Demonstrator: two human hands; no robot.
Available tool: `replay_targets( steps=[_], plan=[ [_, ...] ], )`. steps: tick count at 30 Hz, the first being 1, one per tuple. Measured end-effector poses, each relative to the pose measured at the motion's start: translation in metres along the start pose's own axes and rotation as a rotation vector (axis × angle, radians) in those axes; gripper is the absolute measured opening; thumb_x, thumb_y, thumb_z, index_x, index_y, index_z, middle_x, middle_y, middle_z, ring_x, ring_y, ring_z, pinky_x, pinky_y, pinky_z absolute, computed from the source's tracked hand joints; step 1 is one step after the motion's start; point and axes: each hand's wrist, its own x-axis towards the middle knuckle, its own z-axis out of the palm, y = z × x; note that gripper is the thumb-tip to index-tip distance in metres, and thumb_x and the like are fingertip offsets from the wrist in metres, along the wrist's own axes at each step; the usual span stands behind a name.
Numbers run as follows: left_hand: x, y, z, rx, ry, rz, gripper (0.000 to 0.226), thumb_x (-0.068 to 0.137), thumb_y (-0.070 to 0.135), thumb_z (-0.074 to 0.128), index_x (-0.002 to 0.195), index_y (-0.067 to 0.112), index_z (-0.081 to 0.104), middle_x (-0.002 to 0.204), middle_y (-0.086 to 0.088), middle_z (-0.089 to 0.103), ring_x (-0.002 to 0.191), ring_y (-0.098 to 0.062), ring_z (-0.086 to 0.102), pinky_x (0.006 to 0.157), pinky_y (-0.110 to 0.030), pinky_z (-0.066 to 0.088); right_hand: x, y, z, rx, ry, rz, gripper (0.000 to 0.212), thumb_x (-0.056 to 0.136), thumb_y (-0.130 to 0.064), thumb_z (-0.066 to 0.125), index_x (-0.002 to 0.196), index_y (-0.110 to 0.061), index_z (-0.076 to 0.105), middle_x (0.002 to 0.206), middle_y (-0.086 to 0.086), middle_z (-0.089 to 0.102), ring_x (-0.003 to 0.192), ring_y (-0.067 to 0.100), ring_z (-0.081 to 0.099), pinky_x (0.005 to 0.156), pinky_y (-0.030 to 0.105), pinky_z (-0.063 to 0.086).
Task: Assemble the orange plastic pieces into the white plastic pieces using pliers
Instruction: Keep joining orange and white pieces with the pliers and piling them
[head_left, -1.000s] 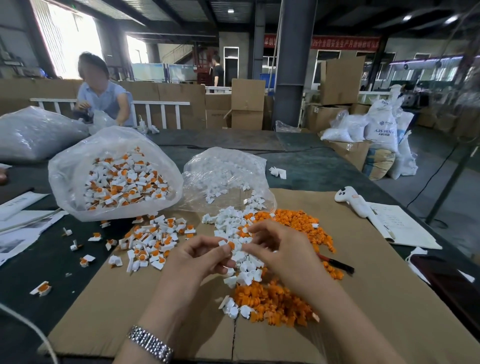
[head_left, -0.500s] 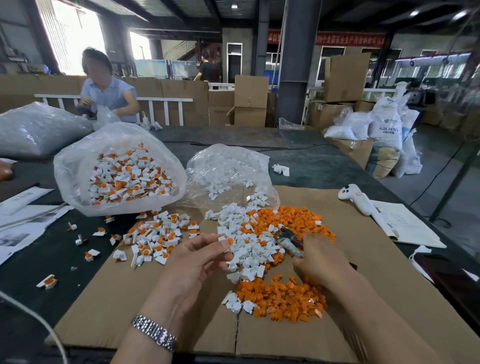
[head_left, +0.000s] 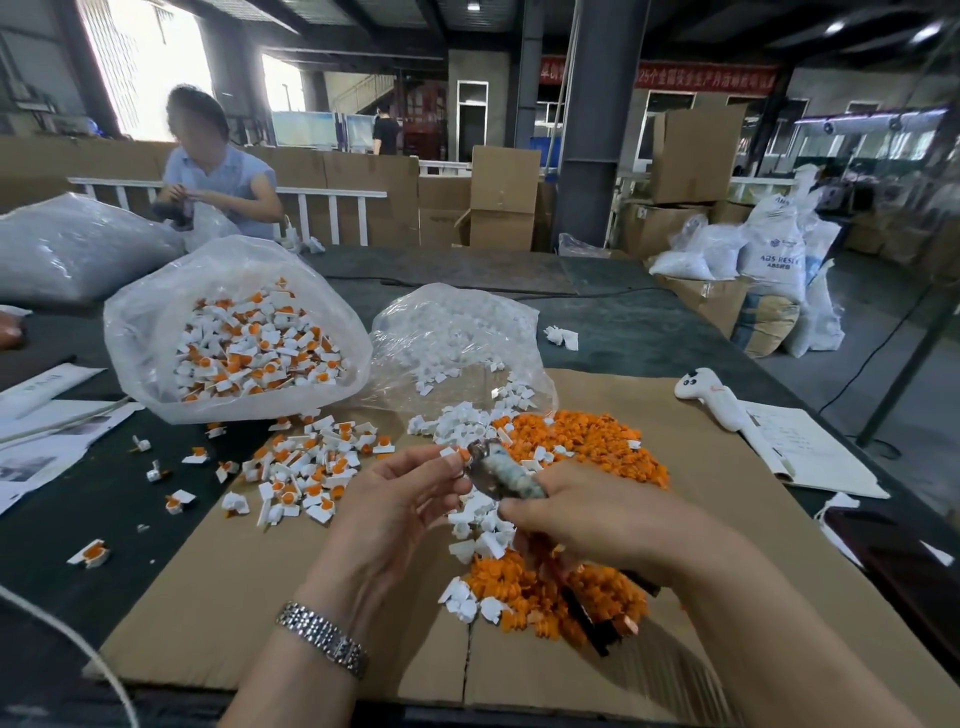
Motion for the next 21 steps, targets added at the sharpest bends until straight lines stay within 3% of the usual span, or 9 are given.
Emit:
replay_targets(
  steps=[4, 8, 12, 16, 21],
  plan=[
    [0.002, 0.003, -0.002, 0.057, 0.017, 0.039, 0.023, 0.066, 0.005, 0.084, 0.087, -0.002, 0.077, 0.078, -0.019, 0.073, 0.065, -0.022, 0.072, 0.059, -0.024, 0.059, 0.003, -0.001, 0.005, -0.043, 0.012, -0.030, 0.031, 0.103, -0.042, 0.049, 0.087, -0.016, 0.053, 0.082, 0.009, 0.054, 0.072, 0.022, 0.050, 0.069, 0.040, 0.044],
    [0.004, 0.001, -0.008, 0.121, 0.037, 0.061, 0.021, 0.066, 0.009, 0.085, 0.084, 0.000, 0.079, 0.080, -0.021, 0.074, 0.069, -0.024, 0.074, 0.061, -0.024, 0.059, 0.008, 0.001, 0.016, -0.112, 0.071, -0.094, 0.037, 0.103, -0.048, 0.045, 0.085, -0.017, 0.051, 0.075, 0.009, 0.053, 0.064, 0.019, 0.046, 0.061, 0.035, 0.038],
    [0.003, -0.002, -0.012, 0.162, 0.039, 0.052, 0.016, 0.065, 0.012, 0.085, 0.080, 0.006, 0.082, 0.082, -0.020, 0.076, 0.071, -0.023, 0.075, 0.064, -0.023, 0.060, 0.017, 0.003, 0.029, -0.166, 0.151, -0.062, 0.048, 0.101, -0.058, 0.043, 0.085, -0.014, 0.053, 0.077, 0.014, 0.060, 0.064, 0.022, 0.052, 0.064, 0.041, 0.049],
    [0.002, -0.004, -0.014, 0.152, 0.056, 0.046, 0.017, 0.062, 0.012, 0.085, 0.078, 0.005, 0.082, 0.083, -0.020, 0.077, 0.070, -0.023, 0.075, 0.064, -0.023, 0.060, 0.020, 0.005, 0.042, -0.234, 0.277, -0.049, 0.046, 0.098, -0.063, 0.042, 0.078, -0.022, 0.050, 0.068, -0.002, 0.052, 0.053, 0.012, 0.046, 0.050, 0.027, 0.037],
    [-0.001, -0.008, -0.013, 0.176, 0.061, 0.033, 0.007, 0.072, 0.007, 0.084, 0.079, 0.007, 0.082, 0.088, -0.018, 0.078, 0.074, -0.023, 0.076, 0.067, -0.023, 0.060, 0.021, 0.007, 0.050, -0.244, 0.322, -0.023, 0.046, 0.099, -0.061, 0.043, 0.073, -0.023, 0.047, 0.065, -0.004, 0.048, 0.048, 0.009, 0.040, 0.043, 0.021, 0.029]
  ],
)
